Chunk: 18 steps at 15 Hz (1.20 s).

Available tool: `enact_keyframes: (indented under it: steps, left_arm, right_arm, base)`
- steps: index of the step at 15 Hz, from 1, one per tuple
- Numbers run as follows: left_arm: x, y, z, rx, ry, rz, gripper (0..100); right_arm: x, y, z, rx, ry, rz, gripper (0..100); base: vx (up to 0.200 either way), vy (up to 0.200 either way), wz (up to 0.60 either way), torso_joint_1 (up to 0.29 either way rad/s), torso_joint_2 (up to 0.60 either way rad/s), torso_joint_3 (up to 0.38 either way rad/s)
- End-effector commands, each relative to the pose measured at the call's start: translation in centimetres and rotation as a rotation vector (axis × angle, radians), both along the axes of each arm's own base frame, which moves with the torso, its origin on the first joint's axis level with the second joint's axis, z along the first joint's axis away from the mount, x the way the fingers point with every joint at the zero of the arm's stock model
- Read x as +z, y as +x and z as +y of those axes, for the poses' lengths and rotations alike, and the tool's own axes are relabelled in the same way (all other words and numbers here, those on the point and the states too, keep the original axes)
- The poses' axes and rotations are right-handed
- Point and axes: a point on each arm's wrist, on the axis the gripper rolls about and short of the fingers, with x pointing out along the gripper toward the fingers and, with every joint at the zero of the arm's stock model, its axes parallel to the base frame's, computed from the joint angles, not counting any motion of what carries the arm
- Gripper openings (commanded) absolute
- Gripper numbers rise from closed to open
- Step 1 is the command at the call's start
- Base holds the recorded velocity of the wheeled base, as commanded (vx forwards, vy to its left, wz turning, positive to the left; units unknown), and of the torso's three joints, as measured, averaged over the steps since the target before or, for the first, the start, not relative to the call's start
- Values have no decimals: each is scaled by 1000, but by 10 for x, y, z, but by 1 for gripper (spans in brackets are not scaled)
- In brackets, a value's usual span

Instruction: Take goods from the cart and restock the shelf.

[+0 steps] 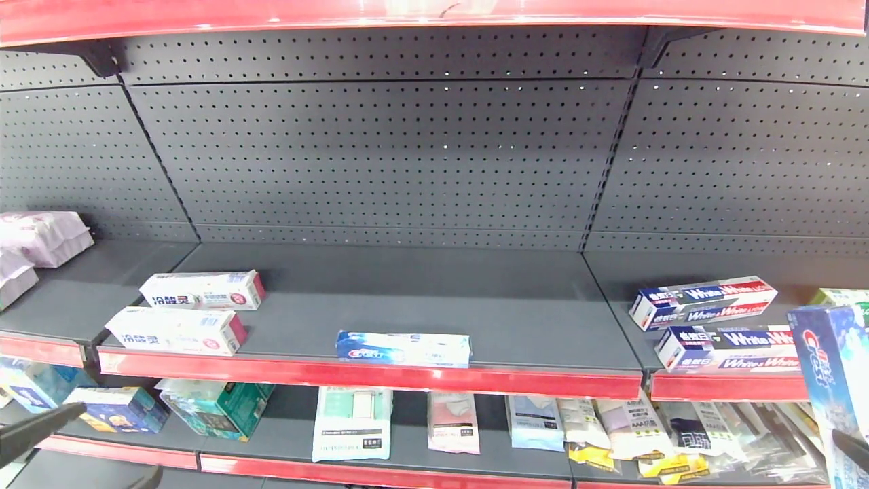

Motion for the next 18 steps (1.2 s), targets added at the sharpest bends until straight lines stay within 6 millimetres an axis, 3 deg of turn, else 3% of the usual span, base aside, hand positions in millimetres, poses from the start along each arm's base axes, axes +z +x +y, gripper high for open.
enact_keyframes:
  steps: [1, 6, 10, 14, 18]
  left_arm:
    - [-41, -47, 22, 59, -5, -94, 100]
    - [-69, -57, 28, 145, 12, -115, 100]
    - [-74, -58, 30, 156, 28, -135, 100]
    - [-75, -62, 31, 157, 9, -178, 100]
    - [-76, -65, 33, 241, -18, -208, 100]
  right_arm:
    - [11, 7, -1, 11, -29, -14, 0]
    - [18, 15, -1, 46, -62, -8, 0]
    - [29, 30, 0, 89, -72, 1, 0]
    - [40, 62, -3, 119, -109, 54, 0]
    - [40, 125, 0, 334, -194, 125, 0]
  base:
    - [0, 0, 0, 0, 0, 0]
    - [0, 0, 480, 0, 0, 0]
    - [0, 0, 600, 2, 0, 1]
    - [0, 0, 600, 2, 5, 4]
    - [0, 0, 0, 0, 0, 0]
